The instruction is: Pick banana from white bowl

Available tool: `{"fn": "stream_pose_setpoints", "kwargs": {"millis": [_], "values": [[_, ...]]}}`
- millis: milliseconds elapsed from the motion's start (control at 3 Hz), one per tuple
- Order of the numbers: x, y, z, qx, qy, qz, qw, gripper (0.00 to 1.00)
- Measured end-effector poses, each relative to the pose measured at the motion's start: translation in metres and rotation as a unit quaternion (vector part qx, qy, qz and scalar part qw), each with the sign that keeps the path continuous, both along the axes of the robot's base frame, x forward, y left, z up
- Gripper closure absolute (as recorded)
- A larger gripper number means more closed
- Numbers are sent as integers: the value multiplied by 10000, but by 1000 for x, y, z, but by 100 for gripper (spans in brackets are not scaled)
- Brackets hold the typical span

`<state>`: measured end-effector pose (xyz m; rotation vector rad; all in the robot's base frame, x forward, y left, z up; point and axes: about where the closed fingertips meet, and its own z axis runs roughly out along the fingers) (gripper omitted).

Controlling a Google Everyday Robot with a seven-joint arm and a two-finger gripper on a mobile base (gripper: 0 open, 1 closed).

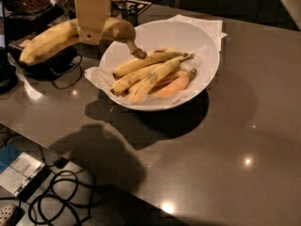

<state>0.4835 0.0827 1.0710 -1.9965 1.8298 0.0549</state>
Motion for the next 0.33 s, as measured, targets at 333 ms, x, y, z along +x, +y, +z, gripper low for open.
{"fn": "stream_pose_setpoints", "kwargs": {"millis": [333], "values": [[2, 7, 4, 101, -84, 27, 9999, 100]]}}
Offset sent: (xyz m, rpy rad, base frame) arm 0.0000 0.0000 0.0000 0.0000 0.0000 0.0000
